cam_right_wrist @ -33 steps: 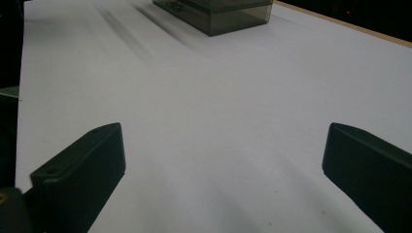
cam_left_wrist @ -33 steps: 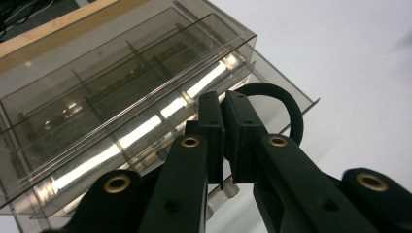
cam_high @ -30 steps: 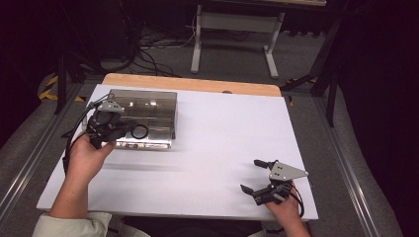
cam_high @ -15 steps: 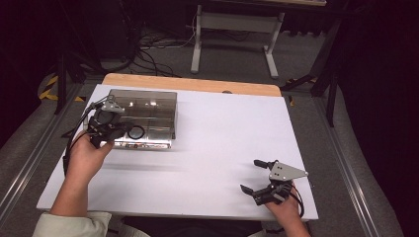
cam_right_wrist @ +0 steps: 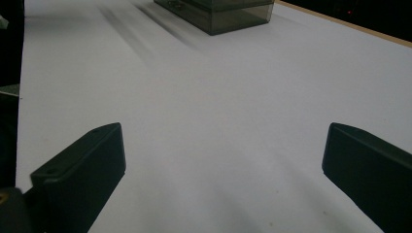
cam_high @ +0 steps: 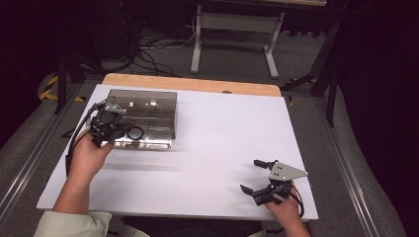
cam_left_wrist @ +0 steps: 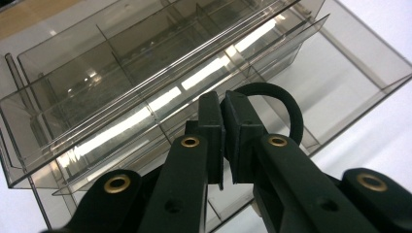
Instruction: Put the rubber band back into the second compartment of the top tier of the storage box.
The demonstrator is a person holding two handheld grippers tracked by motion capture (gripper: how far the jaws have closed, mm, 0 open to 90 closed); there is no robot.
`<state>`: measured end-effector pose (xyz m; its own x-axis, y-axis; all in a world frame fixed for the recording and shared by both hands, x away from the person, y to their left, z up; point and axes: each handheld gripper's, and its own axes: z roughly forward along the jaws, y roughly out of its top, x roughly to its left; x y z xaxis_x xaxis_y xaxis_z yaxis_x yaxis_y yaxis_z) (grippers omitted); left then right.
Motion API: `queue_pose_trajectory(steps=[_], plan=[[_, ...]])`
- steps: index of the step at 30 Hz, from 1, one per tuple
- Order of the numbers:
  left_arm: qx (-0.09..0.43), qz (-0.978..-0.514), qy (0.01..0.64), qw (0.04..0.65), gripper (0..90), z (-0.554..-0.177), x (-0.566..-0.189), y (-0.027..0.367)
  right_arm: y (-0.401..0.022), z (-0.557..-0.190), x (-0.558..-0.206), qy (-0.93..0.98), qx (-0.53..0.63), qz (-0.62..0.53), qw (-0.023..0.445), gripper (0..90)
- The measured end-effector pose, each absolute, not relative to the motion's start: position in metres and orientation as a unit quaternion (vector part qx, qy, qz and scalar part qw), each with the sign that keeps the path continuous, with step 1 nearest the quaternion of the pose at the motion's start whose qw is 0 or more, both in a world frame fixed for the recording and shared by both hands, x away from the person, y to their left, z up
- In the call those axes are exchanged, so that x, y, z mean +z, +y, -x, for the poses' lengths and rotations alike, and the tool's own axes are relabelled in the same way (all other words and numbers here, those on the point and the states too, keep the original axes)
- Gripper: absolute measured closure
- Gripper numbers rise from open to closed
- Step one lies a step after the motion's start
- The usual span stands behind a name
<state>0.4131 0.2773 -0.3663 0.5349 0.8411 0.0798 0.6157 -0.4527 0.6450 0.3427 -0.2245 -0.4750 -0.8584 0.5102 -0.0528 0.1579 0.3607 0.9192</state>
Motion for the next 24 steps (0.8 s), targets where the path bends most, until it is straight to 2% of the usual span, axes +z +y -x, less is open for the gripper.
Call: queue_pose_trajectory(steps=[24], plan=[[0.187,-0.835,0.444,0.267,86.0,-0.424,-0.380,0.280,-0.224,-0.342,-0.475,0.809,0.525,-0.208,0.166,2.6]])
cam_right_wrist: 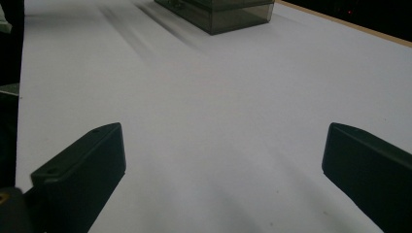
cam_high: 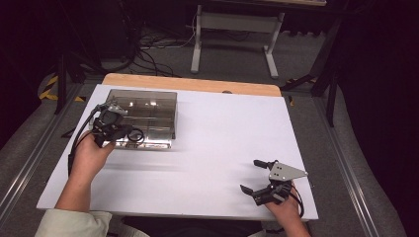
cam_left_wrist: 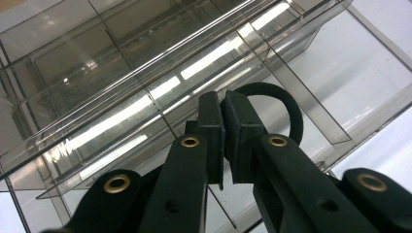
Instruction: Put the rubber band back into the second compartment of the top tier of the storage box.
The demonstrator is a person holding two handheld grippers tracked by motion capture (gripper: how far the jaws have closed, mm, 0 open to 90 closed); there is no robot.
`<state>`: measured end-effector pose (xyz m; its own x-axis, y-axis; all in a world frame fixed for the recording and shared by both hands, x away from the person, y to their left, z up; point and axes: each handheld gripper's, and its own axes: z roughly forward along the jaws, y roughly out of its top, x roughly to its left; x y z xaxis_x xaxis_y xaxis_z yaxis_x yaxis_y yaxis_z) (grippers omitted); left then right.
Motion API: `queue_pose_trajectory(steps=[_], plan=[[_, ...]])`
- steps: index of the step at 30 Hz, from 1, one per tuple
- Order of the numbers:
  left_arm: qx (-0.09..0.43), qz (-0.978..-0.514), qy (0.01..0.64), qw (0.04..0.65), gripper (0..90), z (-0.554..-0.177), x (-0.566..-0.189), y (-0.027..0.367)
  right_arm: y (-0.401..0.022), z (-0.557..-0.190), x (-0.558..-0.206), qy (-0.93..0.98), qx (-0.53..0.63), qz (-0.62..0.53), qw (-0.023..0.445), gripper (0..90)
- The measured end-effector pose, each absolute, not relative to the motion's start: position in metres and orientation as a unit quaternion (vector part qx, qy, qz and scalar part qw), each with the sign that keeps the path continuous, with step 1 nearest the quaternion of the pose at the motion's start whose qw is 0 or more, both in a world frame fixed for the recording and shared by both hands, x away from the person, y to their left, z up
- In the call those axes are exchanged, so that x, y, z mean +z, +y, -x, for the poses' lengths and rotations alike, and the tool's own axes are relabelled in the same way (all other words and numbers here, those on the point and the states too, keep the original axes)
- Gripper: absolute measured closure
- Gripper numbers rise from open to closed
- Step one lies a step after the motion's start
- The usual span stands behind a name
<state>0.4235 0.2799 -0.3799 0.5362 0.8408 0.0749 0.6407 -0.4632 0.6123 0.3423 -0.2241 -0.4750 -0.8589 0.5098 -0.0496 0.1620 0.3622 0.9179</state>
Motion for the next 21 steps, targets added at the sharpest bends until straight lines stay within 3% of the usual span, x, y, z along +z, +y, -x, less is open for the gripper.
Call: queue_pose_trajectory(steps=[4,13,21], plan=[[0.191,-0.834,0.446,0.263,85.4,-0.423,-0.381,0.280,-0.224,-0.342,-0.475,0.809,0.525,-0.207,0.166,2.7],[0.210,-0.829,0.436,0.280,71.3,-0.416,-0.372,0.276,-0.224,-0.343,-0.475,0.807,0.526,-0.209,0.167,2.7],[0.206,-0.835,0.403,0.314,67.1,-0.401,-0.356,0.270,-0.225,-0.343,-0.475,0.807,0.526,-0.209,0.168,2.8]])
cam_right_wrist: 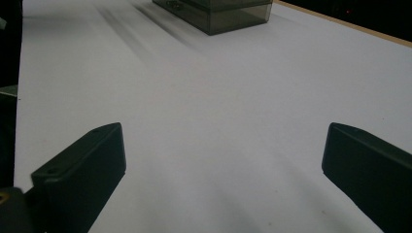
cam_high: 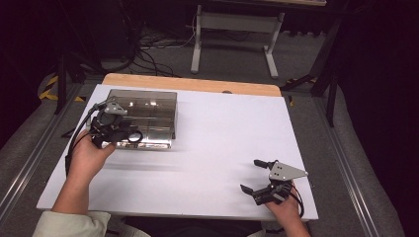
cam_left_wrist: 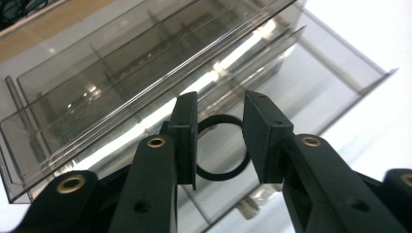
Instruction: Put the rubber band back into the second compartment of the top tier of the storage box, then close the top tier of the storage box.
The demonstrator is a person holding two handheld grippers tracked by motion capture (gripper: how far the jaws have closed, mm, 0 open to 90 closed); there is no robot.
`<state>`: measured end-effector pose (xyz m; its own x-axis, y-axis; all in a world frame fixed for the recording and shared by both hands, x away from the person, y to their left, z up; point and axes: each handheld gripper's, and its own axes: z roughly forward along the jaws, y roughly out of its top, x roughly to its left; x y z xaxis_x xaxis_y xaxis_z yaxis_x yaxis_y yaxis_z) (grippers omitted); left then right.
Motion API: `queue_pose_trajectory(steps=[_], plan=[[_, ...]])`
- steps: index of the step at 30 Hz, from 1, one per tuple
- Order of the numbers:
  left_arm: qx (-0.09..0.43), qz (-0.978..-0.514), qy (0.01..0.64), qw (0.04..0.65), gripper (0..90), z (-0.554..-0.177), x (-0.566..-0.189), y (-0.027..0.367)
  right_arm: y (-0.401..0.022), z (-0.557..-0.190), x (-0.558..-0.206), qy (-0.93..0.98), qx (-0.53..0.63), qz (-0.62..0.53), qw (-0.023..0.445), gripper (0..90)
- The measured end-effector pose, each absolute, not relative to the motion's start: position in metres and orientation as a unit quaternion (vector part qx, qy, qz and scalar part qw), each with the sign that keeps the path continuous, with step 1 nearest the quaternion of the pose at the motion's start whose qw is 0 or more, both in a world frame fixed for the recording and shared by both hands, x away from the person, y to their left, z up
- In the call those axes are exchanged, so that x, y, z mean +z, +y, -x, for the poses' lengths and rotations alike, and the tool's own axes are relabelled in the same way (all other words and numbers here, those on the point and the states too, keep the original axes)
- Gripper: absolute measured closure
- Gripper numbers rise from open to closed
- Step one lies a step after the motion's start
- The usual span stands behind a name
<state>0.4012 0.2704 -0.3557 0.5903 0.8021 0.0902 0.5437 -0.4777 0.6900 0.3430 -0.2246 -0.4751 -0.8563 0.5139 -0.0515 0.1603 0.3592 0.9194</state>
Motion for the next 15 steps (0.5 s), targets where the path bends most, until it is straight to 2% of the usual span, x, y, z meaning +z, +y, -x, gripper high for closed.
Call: queue_pose_trajectory(steps=[9,15], plan=[[0.182,-0.841,0.376,0.345,63.4,-0.390,-0.349,0.272,-0.224,-0.343,-0.475,0.807,0.526,-0.208,0.168,2.7],[0.165,-0.851,0.363,0.342,63.7,-0.385,-0.350,0.276,-0.224,-0.343,-0.475,0.807,0.526,-0.208,0.168,2.7]])
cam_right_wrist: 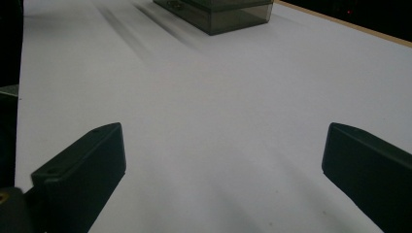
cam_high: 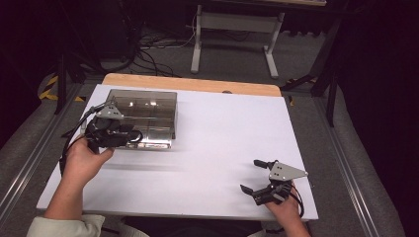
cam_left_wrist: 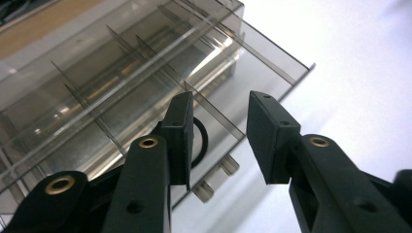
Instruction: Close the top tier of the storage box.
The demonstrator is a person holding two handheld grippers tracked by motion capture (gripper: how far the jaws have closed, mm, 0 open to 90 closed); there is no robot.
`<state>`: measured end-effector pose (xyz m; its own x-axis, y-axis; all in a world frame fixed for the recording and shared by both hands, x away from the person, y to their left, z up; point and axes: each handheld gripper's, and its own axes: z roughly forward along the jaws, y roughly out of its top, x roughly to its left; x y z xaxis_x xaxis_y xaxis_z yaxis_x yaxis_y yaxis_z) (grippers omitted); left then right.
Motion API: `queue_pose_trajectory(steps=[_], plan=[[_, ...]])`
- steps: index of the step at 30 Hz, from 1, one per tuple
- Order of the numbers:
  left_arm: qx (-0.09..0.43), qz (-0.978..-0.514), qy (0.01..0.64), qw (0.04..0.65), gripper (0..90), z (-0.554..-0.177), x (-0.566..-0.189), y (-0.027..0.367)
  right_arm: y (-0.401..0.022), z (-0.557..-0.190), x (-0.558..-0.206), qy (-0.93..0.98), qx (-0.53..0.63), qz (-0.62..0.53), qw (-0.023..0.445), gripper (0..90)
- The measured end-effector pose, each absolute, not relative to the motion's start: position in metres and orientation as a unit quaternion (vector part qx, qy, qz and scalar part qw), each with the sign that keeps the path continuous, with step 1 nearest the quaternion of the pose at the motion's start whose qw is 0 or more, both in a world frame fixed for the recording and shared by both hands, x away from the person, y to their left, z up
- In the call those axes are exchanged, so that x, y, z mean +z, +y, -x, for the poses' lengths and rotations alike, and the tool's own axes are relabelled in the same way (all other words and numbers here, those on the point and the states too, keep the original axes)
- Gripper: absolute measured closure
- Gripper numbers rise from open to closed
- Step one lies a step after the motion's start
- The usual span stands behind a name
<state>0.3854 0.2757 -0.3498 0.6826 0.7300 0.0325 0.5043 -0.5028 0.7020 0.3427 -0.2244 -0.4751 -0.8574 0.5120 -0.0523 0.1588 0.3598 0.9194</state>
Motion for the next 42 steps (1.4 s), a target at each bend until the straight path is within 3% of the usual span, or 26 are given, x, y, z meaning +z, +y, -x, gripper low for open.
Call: queue_pose_trajectory(steps=[4,9,13,22,42], plan=[[0.135,-0.864,0.341,0.346,67.9,-0.383,-0.351,0.281,-0.224,-0.343,-0.475,0.807,0.526,-0.209,0.167,2.7],[0.112,-0.882,0.316,0.332,83.3,-0.379,-0.354,0.282,-0.224,-0.342,-0.475,0.808,0.526,-0.209,0.166,2.7],[0.114,-0.892,0.306,0.313,89.7,-0.380,-0.356,0.284,-0.224,-0.342,-0.475,0.808,0.526,-0.208,0.168,2.7],[0.105,-0.909,0.291,0.280,89.8,-0.378,-0.362,0.286,-0.224,-0.342,-0.475,0.809,0.525,-0.208,0.166,2.7],[0.096,-0.914,0.336,0.206,89.8,-0.388,-0.378,0.291,-0.224,-0.342,-0.475,0.810,0.523,-0.207,0.166,2.7]])
